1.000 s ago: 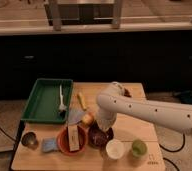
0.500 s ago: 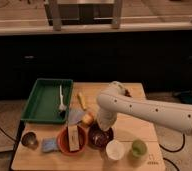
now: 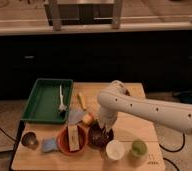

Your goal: Place fork in purple bowl

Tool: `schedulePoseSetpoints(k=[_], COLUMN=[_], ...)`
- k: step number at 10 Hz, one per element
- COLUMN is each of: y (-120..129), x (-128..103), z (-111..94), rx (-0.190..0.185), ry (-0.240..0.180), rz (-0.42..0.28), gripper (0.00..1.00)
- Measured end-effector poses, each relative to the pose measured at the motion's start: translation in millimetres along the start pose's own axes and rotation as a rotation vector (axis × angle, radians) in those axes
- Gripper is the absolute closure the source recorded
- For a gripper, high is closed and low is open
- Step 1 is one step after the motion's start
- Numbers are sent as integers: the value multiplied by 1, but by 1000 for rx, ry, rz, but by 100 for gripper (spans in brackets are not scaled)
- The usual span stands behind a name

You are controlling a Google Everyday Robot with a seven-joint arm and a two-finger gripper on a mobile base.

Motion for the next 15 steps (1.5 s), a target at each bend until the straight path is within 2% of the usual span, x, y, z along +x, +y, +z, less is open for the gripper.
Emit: schedulePoseSetpoints(k=[7,11,15], y=[3,6,5], x=[6,11,11], z=[0,-3,-3], rx=[1,20,22], ry=[-13,-23,-23], rz=[0,-7,-8], gripper=[20,20,20])
